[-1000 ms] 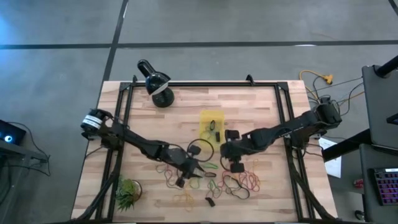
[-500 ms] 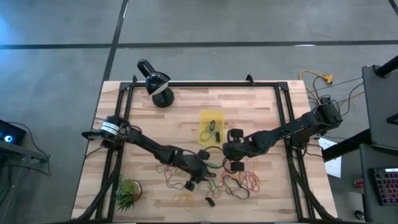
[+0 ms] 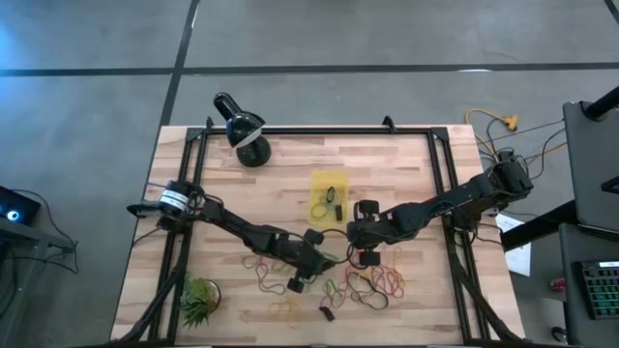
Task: Pick and place rubber bands into bin
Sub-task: Put the black rubber band into the yellow bin
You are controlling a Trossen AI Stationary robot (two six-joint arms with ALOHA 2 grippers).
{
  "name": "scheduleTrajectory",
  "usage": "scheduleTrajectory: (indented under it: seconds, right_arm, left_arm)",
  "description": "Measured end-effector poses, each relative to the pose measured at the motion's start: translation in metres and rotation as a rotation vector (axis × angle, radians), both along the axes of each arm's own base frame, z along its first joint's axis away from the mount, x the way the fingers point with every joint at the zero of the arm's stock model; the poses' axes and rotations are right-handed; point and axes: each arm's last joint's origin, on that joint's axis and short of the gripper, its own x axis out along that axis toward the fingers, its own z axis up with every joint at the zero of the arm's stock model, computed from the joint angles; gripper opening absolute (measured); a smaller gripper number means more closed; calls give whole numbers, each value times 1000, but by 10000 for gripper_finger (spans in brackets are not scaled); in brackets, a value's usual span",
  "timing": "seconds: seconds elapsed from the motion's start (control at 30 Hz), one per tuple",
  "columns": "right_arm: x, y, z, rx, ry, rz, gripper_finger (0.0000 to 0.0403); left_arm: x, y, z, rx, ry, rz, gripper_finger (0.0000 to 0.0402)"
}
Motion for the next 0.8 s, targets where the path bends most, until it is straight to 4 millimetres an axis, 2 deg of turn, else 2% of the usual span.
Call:
scheduleTrajectory:
  seconds: [0.23, 0.4, 0.6, 0.8]
  right_arm:
    - [0, 0, 0, -8, -3, -1, 59]
    - [0, -1, 0, -26, -4, -5, 59]
    - [0, -1, 0, -35, -1, 14, 57]
    - [0, -1, 0, -35, -3, 16, 57]
  left_arm:
    - [0, 1, 5, 35, -20, 3, 6]
    - [-1, 2, 12, 51, -44, 22, 3]
    - [-3, 9, 41, 162, -153, 113, 1]
    - [-5, 34, 70, 324, -244, 262, 0]
